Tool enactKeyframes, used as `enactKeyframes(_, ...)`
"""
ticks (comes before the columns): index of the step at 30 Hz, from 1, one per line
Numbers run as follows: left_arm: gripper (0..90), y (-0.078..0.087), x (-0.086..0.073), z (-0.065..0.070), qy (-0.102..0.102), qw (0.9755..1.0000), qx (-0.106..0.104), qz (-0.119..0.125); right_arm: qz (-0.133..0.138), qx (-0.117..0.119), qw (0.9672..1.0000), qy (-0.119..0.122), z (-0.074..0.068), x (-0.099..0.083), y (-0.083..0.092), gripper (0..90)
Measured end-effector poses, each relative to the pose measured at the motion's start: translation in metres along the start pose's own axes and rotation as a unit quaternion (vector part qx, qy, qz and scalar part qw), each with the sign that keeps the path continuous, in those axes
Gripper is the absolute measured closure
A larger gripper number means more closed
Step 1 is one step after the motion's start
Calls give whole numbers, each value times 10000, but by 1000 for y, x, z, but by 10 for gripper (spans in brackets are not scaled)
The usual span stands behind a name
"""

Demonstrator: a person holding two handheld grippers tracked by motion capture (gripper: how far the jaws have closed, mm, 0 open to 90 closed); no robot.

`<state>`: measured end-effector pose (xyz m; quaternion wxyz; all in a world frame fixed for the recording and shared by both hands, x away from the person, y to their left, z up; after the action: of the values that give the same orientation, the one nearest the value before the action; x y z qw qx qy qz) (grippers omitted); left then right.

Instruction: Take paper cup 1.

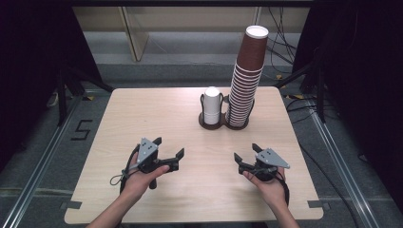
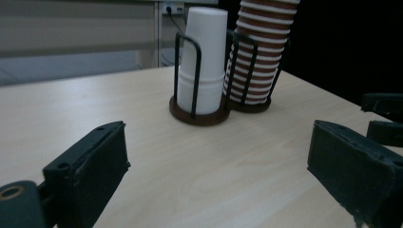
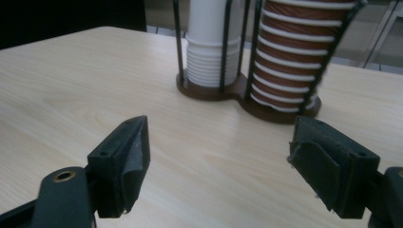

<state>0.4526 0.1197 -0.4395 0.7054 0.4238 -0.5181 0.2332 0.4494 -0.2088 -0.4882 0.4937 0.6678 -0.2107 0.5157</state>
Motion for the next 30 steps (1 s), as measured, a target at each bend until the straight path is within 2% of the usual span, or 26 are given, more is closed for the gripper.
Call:
enactKeyframes(1,59,0,0,0,0,10000,0,0,55,57,10000,24,-2,6,-3,227)
enactKeyframes(2,59,-8,15,1,-161,9998,-49,95,86,109,9999,13,-4,11,-7,233)
enactKeyframes(3,62,-8,15,1,-161,9998,-49,95,86,109,9999,13,-4,11,-7,233)
enactKeyframes(4,65,-19,30,1,-282,9995,25,157,149,175,9997,52,-6,22,-15,247)
enactKeyframes(5,68,-26,37,1,-354,9992,118,171,100,251,9996,-55,-8,27,-21,252)
enactKeyframes(6,72,-33,43,1,-437,9986,237,165,166,222,9996,38,-8,32,-27,260)
enactKeyframes(7,75,-33,43,1,-437,9986,237,165,166,222,9996,38,-8,32,-27,260)
enactKeyframes(8,75,-40,50,1,-456,9982,344,182,66,303,9995,9,-9,36,-33,264)
enactKeyframes(9,85,-48,56,1,-443,9979,428,218,159,297,9994,65,-8,40,-41,267)
enactKeyframes(10,102,-63,67,-1,-309,9969,658,310,45,246,9997,-45,-8,47,-54,272)
enactKeyframes(11,114,-63,67,-1,-309,9969,658,310,4,261,9997,-39,-8,51,-61,274)
enactKeyframes(12,126,-76,77,-4,-200,9964,765,316,52,256,9996,53,-7,55,-68,275)
enactKeyframes(13,135,-76,77,-4,-200,9964,765,316,52,256,9996,53,-7,55,-68,275)
enactKeyframes(14,140,-93,86,-6,-241,9966,720,308,66,160,9996,225,-7,61,-80,277)
enactKeyframes(15,141,-93,86,-6,-241,9966,720,308,66,160,9996,225,-7,61,-80,277)
enactKeyframes(16,141,-109,91,-6,-367,9975,579,162,15,168,9995,276,-8,66,-93,280)
enactKeyframes(17,141,-115,93,-6,-415,9976,552,108,-68,201,9996,167,-10,67,-99,281)
enactKeyframes(18,142,-125,94,-5,-468,9976,511,14,-35,163,9998,118,-10,69,-104,284)
enactKeyframes(19,142,-125,94,-5,-468,9976,511,14,-35,163,9998,118,-10,69,-104,284)
enactKeyframes(22,143,-150,100,-4,-590,9973,401,-173,-164,115,9998,47,-7,72,-127,311)
enactKeyframes(25,153,-159,102,-4,-685,9969,363,-147,-209,87,9997,-10,-5,72,-135,323)
enactKeyframes(26,157,-167,101,-4,-817,9961,306,-148,-279,37,9994,-195,-5,72,-141,333)
enactKeyframes(27,159,-170,100,-4,-810,9962,261,-175,-384,25,9989,-276,-6,71,-143,337)
enactKeyframes(28,159,-170,100,-4,-810,9962,261,-175,-371,27,9991,-185,-4,71,-147,339)
enactKeyframes(30,159,-179,95,-6,-713,9967,235,-294,-458,22,9987,-229,-4,71,-152,339)
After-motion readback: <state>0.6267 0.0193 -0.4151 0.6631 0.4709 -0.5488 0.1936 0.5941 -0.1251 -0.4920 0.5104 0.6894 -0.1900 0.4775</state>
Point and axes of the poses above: each handheld gripper's, and its own axes: y roughly backward along the jaws, x roughly out of its top, z roughly to its right, the point moved 2 cm from there along -y, roughly forward along the jaws, and after that the axes turned 8 degrees about -z, right-handed, at the moved point
